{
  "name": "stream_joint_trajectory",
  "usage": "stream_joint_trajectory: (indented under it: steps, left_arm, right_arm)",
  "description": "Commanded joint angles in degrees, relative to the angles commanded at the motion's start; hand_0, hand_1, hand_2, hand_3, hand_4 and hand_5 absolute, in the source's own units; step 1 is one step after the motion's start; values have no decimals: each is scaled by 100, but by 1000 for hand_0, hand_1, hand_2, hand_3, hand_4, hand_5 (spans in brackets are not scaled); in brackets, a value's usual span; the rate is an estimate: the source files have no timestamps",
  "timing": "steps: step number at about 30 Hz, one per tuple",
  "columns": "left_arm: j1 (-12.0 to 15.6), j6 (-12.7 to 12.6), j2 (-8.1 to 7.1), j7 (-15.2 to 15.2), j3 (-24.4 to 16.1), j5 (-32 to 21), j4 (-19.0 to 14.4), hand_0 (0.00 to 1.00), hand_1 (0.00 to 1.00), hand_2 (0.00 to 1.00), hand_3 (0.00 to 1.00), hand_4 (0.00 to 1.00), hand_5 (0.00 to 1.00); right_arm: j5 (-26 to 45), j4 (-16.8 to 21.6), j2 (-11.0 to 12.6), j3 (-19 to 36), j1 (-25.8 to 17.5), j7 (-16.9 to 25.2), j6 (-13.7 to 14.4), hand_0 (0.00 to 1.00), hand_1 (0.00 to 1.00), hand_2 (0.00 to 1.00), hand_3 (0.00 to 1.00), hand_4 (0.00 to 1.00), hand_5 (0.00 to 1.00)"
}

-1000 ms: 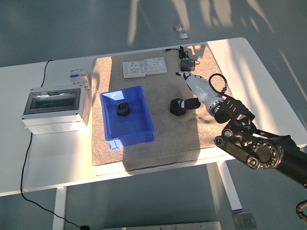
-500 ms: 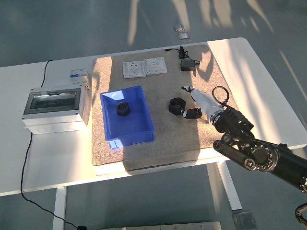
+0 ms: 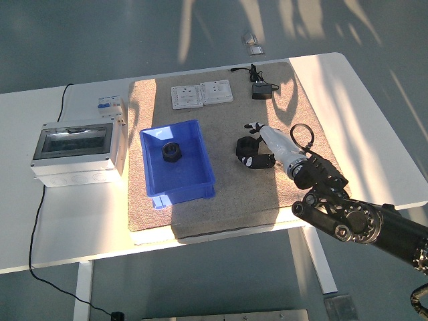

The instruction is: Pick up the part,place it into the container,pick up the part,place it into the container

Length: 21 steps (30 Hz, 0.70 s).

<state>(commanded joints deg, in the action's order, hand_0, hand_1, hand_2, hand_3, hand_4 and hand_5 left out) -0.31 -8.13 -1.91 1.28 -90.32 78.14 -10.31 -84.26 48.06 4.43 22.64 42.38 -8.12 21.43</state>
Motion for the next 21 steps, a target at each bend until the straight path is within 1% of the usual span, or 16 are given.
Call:
stream_joint_trajectory:
  steps: [3,4,9,10,15,16,21]
  left_arm:
    - [-1,3,-3,-1,0,2,0,671,666,661,776,803,747]
    - [-1,4,-4,-1,-2,6,0,671,666,661,776,803,747]
    - [-7,9,-6,1,-13,31,0,671,666,661,776,803,747]
    - [-7,9,-7,1,-15,35,0,671,667,659,775,803,747]
    - [-10,14,-12,5,-26,62,0,671,667,659,775,803,747]
    - [-11,15,-12,6,-28,67,0,671,666,659,775,803,748]
    - [-13,23,-14,12,-39,97,0,671,666,659,775,803,748]
  right_arm:
    - [-197,-36,-14,-65,5,-75,-1,940,705,816,838,794,257]
    - [-267,-36,-16,-71,8,-93,9,939,664,762,836,792,230]
    - [-559,-7,-25,-88,11,-167,55,939,664,762,836,792,230]
    - [-614,-3,-27,-91,10,-181,64,887,497,584,672,559,52]
    - [-845,-16,-30,-79,5,-183,216,887,497,584,672,559,52]
    - [-863,-25,-31,-75,4,-177,247,841,447,475,629,473,2]
    - [-874,-90,-44,-79,-8,-140,320,841,447,475,629,473,2]
